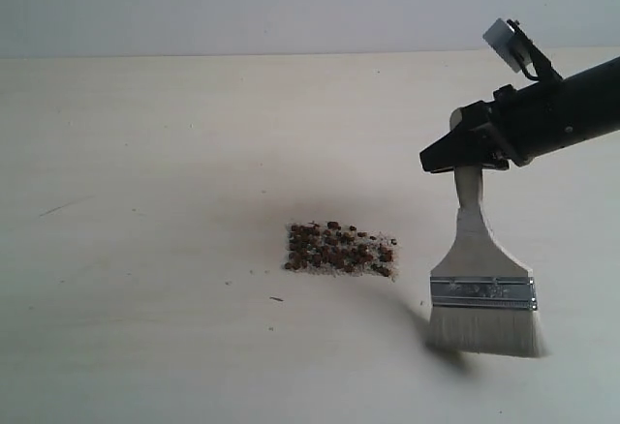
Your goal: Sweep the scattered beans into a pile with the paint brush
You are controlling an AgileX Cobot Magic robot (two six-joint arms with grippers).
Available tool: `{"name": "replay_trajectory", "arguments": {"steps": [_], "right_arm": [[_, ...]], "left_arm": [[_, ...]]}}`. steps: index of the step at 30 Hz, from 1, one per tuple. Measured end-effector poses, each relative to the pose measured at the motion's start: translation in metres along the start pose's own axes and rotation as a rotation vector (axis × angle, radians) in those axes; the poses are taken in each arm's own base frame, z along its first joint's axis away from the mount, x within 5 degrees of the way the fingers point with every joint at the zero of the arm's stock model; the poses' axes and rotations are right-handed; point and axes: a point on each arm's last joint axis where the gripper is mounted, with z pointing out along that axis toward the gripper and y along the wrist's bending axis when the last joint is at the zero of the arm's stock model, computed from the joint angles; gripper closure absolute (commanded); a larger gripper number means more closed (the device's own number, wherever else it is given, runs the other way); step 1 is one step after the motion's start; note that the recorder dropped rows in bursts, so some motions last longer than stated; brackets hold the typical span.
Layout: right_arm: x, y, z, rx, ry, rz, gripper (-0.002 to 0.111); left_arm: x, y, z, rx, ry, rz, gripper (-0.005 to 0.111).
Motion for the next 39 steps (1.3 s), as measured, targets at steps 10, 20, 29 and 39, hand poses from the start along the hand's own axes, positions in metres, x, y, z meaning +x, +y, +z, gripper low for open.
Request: {"name": "replay_trajectory", "arguments": {"steps": [10, 20, 29, 39], "right_arm": [[-0.002, -0.007, 0.0, 0.073, -0.025, 0.011, 0.099], [-0.007, -0.02, -0.002, 0.216, -0.08, 0.016, 0.069], [-0.018, -0.028, -0.015, 0.401, -0.192, 0.041, 0.085], [0.045, 0.096, -0.13, 0.682, -0.741, 0.007, 0.108]], "left_arm": [[0.0, 0.0, 0.0, 0.0, 0.0, 0.0, 0.107], [0.0, 0.0, 0.0, 0.0, 0.0, 0.0, 0.107], [0.0, 0.0, 0.0, 0.0, 0.0, 0.0, 0.107], [0.0, 0.0, 0.0, 0.0, 0.001, 0.002, 0.107]]}}
